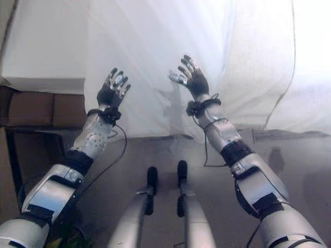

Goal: Make the bed

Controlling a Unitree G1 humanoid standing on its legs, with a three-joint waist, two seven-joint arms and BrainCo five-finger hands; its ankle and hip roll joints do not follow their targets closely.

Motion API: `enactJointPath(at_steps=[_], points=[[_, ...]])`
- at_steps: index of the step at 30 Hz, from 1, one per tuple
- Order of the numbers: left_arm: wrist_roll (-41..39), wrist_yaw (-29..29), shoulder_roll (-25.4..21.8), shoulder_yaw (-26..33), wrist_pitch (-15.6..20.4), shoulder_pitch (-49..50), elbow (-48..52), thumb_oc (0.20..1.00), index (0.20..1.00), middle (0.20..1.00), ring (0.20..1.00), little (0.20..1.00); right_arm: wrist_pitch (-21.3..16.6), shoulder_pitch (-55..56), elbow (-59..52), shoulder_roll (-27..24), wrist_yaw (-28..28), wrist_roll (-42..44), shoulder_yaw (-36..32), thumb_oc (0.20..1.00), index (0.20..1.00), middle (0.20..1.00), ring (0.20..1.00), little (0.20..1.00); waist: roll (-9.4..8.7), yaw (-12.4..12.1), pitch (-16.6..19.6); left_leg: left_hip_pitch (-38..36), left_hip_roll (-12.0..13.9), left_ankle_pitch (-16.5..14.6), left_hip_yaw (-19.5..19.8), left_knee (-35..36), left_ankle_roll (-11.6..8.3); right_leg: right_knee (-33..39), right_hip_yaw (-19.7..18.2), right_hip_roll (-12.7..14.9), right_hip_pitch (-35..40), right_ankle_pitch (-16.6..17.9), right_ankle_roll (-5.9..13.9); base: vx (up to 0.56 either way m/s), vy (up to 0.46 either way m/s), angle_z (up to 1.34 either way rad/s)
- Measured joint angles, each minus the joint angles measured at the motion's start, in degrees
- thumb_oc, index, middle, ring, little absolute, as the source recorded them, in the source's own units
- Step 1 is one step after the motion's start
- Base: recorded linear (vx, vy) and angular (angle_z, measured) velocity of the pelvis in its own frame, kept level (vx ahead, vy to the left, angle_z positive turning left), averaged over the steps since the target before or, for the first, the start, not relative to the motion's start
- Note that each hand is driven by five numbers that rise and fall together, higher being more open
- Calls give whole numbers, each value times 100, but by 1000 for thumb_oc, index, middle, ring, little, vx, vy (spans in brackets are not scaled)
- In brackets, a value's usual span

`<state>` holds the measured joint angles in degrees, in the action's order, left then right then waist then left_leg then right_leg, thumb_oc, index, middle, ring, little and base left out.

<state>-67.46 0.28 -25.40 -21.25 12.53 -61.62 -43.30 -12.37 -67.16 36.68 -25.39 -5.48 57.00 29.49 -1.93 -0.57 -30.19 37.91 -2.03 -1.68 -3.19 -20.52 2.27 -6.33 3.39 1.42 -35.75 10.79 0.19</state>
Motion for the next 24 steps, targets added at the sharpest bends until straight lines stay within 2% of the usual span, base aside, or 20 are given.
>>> enactJointPath(at_steps=[2,4,8,13,17,19,24], points=[[-213,-25,94,-12,-98,-242,-225,1000,1000,1000,1000,1000,-32,-209,273,100,-57,169,22,1000,1000,1000,1000,1000,-52,35,-9,88,-39,125,50,237,3,147,49,35,-77,66,-59,-31,-76,28],[-355,-34,175,5,-101,-510,-505,1000,1000,1000,1000,1000,-84,-451,713,99,-214,233,45,1000,1000,1000,1000,1000,-51,122,-10,127,-101,400,120,711,-21,470,120,74,-107,164,-75,-36,-53,47],[-585,8,113,65,-97,-676,-817,1000,1000,1000,1000,1000,-72,-648,982,125,-386,280,83,1000,1000,1000,1000,1000,-61,110,-6,277,-103,633,194,1220,-96,722,147,55,-353,235,-105,62,-49,17],[-596,148,49,175,-95,-895,-1006,1000,1000,1000,1000,1000,-31,-833,1234,139,-556,248,462,1000,1000,1000,1000,1000,-63,140,-6,575,-78,638,259,1219,-124,764,172,24,-626,242,-115,77,-5,2],[-578,426,-8,167,-41,-1074,-1207,1000,1000,1000,1000,1000,-59,-1035,1712,374,-807,197,442,1000,1000,1000,1000,1000,-74,141,7,1029,-77,511,338,755,-277,748,139,13,-866,267,-147,37,14,-3],[-520,637,-105,148,-18,-1173,-1373,1000,1000,1000,1000,1000,-80,-1212,1926,454,-996,33,474,1000,1000,1000,1000,1000,-93,132,18,1348,-18,395,337,572,-231,749,114,-56,-1112,357,-160,30,-5,-11],[-233,1058,-112,-75,-76,-1317,-1936,1000,1000,1000,1000,1000,-61,-1479,2282,475,-1297,-311,491,1000,1000,1000,1000,1000,-104,156,24,1864,-16,428,331,396,-202,749,120,-70,-1533,482,-154,3,3,-1]])
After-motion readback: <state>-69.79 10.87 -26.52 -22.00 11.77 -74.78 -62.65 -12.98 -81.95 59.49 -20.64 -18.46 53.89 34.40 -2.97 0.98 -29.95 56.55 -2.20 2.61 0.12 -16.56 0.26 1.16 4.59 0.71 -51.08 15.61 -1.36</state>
